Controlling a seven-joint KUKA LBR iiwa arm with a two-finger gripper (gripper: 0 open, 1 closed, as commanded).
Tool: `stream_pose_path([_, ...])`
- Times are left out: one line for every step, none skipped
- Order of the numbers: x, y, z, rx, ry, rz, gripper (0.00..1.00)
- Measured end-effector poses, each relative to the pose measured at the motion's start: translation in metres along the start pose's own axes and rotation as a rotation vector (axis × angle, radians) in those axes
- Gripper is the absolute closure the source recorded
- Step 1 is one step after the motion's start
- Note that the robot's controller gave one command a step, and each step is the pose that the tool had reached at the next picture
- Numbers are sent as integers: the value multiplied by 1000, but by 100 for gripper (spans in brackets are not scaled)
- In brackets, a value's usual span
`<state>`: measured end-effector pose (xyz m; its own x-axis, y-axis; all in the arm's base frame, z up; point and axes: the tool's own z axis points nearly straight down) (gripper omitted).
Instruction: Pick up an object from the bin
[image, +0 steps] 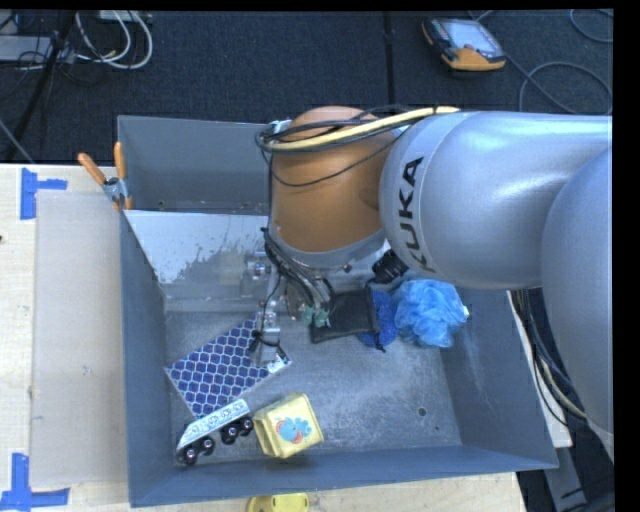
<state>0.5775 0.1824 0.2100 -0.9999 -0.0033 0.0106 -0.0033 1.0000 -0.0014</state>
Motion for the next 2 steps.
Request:
stream_pose_path([-2, -1, -4, -1, -8, 5, 0])
stream_pose_path([-5, 13, 62, -1, -11, -92, 0])
